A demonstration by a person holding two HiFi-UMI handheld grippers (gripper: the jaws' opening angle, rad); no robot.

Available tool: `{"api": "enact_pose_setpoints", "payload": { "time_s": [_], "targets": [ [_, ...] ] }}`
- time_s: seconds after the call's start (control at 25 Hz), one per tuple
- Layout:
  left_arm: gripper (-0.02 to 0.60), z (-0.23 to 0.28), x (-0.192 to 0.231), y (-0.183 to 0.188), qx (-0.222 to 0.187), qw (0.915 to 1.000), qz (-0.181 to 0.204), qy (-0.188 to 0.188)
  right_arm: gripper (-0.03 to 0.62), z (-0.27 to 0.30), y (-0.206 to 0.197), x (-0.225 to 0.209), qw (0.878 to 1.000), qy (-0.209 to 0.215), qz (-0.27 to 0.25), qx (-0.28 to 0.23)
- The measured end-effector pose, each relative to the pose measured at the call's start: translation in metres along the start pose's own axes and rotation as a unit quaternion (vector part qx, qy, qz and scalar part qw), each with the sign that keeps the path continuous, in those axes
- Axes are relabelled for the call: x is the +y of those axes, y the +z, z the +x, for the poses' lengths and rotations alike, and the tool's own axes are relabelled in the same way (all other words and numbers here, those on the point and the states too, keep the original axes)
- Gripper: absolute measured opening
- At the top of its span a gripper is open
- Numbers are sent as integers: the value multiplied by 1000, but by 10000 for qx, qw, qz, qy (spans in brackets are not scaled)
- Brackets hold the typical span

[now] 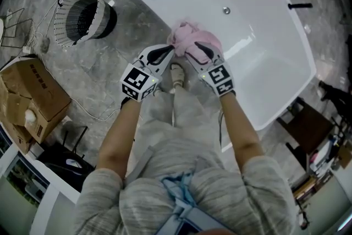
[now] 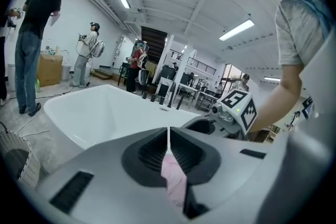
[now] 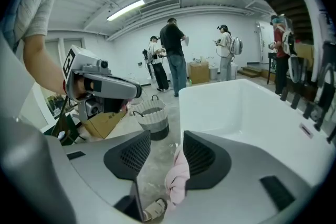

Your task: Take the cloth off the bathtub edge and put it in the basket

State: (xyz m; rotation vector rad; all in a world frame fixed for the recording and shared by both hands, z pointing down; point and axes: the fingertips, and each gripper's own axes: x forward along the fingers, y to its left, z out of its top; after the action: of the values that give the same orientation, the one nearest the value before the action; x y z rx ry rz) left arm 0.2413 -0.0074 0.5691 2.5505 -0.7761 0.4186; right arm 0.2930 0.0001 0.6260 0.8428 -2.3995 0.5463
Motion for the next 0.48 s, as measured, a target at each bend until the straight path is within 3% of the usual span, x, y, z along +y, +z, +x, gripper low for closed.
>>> {"api": "enact_pose_setpoints", "payload": {
  "time_s": [0.28,0.48],
  "targets": [
    [3,12,4,-23,228,9996,-127,-66,215,21,-62,-23,9959,-163,123,880],
    [3,22,3,-34,336,9991,-198,-142,242,15,-107,-56,9873,-448,539,1425]
  ]
}}
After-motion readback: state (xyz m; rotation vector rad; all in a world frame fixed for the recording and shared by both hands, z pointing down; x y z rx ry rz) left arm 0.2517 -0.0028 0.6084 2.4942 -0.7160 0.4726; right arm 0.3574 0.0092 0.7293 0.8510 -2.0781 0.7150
